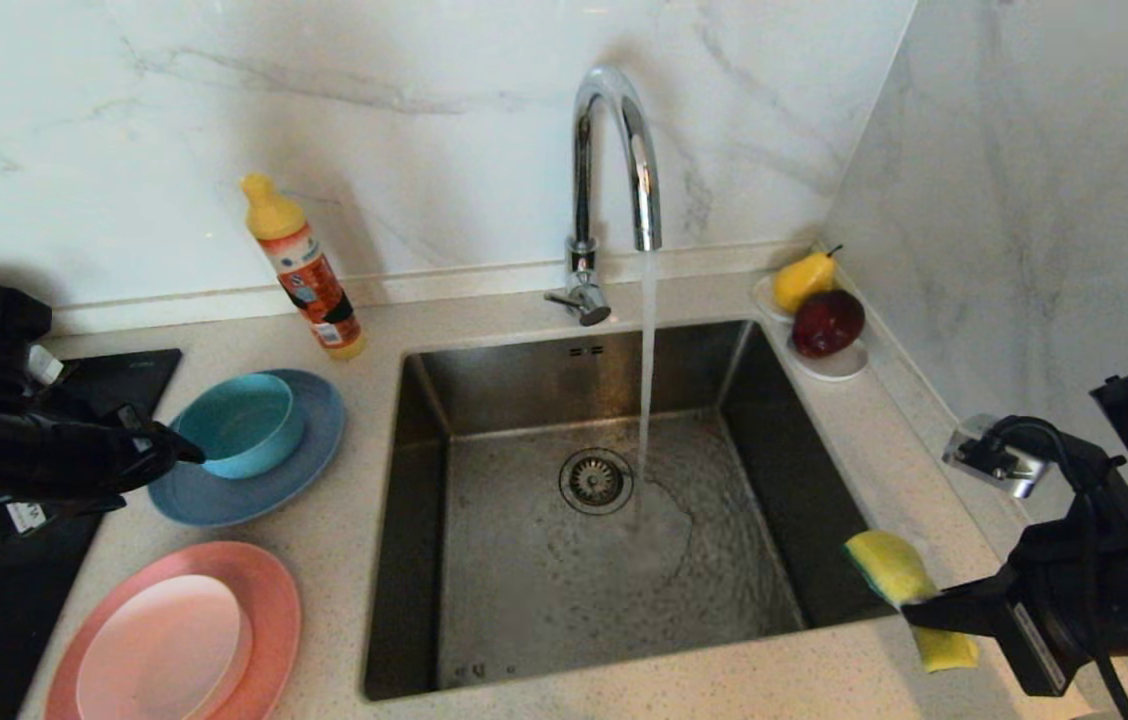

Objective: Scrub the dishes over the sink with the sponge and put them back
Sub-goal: Pick up a bowl and the sponge

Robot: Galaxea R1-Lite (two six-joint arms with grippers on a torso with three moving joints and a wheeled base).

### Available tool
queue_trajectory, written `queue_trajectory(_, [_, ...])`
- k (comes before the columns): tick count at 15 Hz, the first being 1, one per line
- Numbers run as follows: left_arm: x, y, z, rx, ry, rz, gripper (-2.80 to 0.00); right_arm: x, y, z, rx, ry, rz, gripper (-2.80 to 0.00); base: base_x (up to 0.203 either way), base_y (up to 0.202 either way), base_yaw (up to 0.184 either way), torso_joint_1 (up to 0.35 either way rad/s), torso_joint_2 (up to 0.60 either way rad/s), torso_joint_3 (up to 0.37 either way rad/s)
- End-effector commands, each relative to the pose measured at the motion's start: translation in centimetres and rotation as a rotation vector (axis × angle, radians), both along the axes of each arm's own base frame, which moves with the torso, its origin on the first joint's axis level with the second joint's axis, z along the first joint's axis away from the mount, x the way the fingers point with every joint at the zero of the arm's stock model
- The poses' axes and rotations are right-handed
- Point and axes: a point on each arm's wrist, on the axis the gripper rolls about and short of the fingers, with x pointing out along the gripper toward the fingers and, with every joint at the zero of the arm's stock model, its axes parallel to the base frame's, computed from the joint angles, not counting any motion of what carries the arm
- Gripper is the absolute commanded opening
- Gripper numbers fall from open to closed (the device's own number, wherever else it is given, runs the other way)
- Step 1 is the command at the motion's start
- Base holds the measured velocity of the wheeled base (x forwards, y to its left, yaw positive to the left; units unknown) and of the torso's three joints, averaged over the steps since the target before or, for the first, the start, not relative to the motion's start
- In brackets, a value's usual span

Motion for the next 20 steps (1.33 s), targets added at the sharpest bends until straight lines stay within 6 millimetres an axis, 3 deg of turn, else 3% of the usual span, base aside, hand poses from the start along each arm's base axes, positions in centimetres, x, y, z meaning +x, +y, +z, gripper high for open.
queue_trajectory(1, [0.7,0.2,-0.6,-0.007,0.016,0.004,0.0,0.0,0.0,0.1,0.003,-0.005,0.001,-2.8,0.0,0.0,0.0,0.0,0.0,0.0])
queue_trajectory(12, [3.6,0.6,-3.1,-0.033,-0.009,0.022,0.0,0.0,0.0,0.2,0.023,0.005,-0.021,-2.8,0.0,0.0,0.0,0.0,0.0,0.0])
queue_trajectory(17, [3.8,0.5,-3.1,-0.035,-0.01,0.023,0.0,-0.4,-0.2,0.3,0.026,0.002,-0.027,-2.8,0.0,0.0,0.0,0.0,0.0,0.0])
queue_trajectory(20, [3.3,0.1,-1.6,-0.022,-0.053,0.008,0.0,-0.3,-0.2,-0.1,0.021,0.018,-0.026,-2.8,0.0,0.0,0.0,0.0,0.0,0.0])
